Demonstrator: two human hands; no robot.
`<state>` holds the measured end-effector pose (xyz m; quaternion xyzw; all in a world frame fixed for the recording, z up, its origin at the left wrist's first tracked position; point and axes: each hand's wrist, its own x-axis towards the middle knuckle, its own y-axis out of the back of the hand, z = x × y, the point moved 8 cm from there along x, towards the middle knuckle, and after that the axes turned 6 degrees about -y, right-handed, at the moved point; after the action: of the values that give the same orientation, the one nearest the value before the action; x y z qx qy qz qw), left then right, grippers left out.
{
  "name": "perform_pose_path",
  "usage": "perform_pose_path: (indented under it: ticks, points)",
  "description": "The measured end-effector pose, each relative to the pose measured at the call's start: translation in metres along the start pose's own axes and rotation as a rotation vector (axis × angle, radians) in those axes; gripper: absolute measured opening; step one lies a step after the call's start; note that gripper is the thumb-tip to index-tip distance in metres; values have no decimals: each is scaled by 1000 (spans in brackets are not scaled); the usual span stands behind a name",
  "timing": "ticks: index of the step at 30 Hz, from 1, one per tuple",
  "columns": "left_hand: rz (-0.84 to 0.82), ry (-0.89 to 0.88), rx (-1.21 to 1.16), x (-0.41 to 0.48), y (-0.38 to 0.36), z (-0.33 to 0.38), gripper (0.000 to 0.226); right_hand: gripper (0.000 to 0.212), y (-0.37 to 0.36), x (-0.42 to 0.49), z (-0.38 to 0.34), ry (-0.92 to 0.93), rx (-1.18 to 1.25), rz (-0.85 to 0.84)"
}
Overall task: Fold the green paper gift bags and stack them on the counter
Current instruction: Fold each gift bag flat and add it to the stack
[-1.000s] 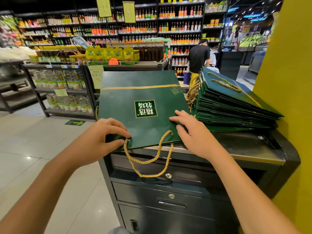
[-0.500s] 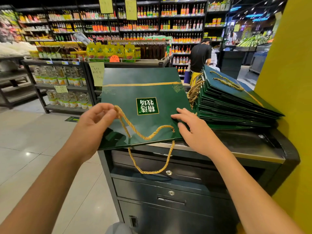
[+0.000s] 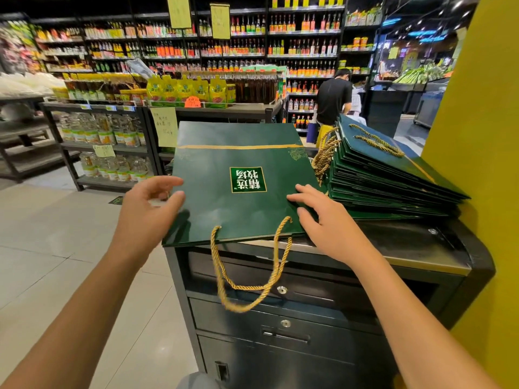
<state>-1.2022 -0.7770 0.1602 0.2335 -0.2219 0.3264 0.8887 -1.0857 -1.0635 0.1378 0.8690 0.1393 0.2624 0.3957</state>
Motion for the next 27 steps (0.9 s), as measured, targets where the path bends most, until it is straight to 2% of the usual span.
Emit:
perform_pose_path:
  ticks: [1,3,5,9,12,16,21,24,27]
  points:
    - [-17,25,43,1,-4,-6,32,38,1,-1,-1,1,9,8]
    - [-50,122,-20,2,-11,-19,55,36,4,-2,-2,8,31,29]
    - [-57,161,-86,3,-16,-23,64,33,8,-4,-2,10,54,63]
    - [-43,194,-248,0,-18,-27,60,31,18,-9,-3,21,86,178]
    - [-41,174,-256,-7,-11,-28,60,34,21,-12,-4,29,63,227]
    - [-17,169,-263,-16,2,-33,60,39,19,-8,-4,-24,68,216]
    - [18,198,-302,-28,10,-40,59,54,11,-5,-13,-71,80,119]
    - [52,209,-289,-29,15,-40,57,65,12,-3,-13,-156,179,151]
    - [43,187,-253,-22,20,-27,54,62,24,0,-18,-192,223,204]
